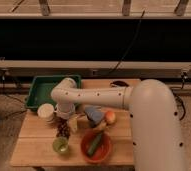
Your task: Place grapes in table surface
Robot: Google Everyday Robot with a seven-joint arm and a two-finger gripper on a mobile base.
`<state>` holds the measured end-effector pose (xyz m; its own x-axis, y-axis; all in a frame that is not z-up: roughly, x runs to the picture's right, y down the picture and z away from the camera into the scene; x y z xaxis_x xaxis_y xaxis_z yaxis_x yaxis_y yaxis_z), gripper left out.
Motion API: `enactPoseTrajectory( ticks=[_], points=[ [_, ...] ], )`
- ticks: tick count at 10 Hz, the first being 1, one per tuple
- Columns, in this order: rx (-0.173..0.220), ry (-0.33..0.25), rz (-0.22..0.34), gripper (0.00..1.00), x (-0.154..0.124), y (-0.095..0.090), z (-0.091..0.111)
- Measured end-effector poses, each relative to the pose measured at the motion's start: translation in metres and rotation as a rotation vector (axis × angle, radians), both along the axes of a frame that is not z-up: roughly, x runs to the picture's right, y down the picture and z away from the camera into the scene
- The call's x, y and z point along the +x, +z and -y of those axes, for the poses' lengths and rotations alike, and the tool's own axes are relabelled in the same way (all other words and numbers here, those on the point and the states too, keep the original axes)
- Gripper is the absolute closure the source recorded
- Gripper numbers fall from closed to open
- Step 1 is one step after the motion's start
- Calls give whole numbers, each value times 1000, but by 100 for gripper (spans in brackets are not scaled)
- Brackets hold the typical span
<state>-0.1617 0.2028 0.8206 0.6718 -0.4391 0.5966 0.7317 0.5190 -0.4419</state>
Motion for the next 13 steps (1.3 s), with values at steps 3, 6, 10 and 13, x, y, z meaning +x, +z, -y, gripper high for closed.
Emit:
enactPoseTrajectory(
  ticks=[3, 6, 10, 13],
  points=[
    [8, -18, 19, 20, -10, 2, -3],
    [22, -49, 23, 38, -15, 6, -8],
    [31, -66, 13, 78, -14, 11, -11],
    [28, -46, 14, 100, 2, 8, -7]
  ],
)
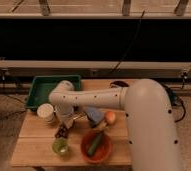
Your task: Place grapes in table surface
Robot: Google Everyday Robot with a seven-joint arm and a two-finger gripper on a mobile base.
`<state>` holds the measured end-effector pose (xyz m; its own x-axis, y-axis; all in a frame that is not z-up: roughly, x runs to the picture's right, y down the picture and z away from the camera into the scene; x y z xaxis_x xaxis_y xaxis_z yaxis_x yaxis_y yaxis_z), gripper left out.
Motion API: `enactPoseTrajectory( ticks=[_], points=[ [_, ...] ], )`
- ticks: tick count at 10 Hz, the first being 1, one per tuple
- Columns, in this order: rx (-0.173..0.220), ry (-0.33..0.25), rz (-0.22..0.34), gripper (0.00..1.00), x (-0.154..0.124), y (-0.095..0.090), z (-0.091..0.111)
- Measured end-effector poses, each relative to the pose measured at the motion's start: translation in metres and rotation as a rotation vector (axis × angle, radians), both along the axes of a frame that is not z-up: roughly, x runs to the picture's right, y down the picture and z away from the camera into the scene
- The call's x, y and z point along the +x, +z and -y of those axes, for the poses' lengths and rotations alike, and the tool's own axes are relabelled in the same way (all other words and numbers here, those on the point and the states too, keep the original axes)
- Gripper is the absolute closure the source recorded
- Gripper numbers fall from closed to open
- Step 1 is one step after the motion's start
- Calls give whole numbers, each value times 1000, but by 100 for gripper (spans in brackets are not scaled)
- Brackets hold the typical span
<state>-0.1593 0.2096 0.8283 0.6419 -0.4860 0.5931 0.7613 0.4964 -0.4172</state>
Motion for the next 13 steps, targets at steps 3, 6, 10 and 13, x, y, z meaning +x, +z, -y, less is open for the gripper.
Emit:
enactPoseTrajectory(
  ticks=[3, 6, 10, 13],
  points=[
    [35, 33, 37, 100, 11, -15, 14],
    [64, 64, 112, 100, 16, -51, 36],
    [98, 80, 201, 100, 14, -92, 59],
    [119, 77, 255, 100, 2, -114, 72]
  ],
)
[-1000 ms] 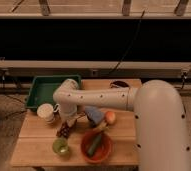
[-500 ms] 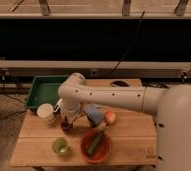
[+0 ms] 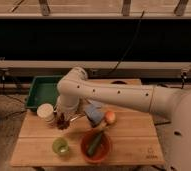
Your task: Place grapes in table surface
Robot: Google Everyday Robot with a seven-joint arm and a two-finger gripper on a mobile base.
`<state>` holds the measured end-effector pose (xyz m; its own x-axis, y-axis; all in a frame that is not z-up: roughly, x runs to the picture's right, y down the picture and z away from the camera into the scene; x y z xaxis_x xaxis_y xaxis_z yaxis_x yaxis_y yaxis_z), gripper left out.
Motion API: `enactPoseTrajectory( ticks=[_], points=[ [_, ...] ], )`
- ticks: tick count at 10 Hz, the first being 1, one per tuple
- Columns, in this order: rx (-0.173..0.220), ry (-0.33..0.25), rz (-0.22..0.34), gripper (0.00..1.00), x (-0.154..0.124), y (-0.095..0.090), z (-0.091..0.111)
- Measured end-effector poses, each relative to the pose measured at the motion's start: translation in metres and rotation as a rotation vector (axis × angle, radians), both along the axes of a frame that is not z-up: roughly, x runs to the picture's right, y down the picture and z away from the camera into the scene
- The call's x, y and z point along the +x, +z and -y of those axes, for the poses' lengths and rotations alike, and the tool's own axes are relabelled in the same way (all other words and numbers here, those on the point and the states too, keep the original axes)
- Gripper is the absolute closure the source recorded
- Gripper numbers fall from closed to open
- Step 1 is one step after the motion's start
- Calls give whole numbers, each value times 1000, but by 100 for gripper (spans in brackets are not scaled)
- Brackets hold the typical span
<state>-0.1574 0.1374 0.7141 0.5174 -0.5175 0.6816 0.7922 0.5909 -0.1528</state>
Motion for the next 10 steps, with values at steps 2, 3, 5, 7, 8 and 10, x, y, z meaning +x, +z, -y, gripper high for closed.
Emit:
enactPoseTrajectory(
  ticks=[2, 3, 5, 7, 8, 10],
  points=[
    [16, -2, 28, 100, -7, -16, 10],
    [21, -4, 35, 100, -8, -20, 11],
    [29, -9, 43, 100, -12, -23, 12],
    [37, -13, 47, 100, -15, -24, 12],
    [42, -14, 49, 100, -16, -25, 13],
    [41, -13, 49, 100, -16, -25, 13]
  ],
)
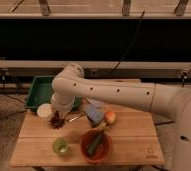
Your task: Place grapes in table surface
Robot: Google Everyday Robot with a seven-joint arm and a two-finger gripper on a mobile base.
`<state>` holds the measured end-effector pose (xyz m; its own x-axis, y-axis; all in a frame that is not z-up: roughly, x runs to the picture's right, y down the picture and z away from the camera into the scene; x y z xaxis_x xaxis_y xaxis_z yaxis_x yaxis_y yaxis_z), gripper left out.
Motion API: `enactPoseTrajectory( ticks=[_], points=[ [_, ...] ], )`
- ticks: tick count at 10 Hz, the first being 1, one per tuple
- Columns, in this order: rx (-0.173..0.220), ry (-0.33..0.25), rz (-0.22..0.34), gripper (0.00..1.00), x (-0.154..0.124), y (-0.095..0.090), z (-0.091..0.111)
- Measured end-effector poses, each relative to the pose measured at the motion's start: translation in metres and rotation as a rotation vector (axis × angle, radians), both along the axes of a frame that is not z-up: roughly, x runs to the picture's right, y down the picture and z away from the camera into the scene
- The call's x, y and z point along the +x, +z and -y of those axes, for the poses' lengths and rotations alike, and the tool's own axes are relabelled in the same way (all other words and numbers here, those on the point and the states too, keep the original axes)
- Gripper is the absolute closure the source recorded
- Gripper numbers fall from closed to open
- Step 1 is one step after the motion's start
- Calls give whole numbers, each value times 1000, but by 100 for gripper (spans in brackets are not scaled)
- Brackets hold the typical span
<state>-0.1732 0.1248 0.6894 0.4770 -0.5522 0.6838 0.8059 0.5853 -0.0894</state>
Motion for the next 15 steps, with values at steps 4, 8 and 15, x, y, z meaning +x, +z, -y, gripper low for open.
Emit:
enactPoseTrajectory(
  ticks=[4, 8, 15],
  points=[
    [0, 0, 0, 100, 0, 0, 0],
    [-3, 7, -4, 97, 3, 2, 1],
    [4, 38, -16, 97, 12, 1, -4]
  ],
)
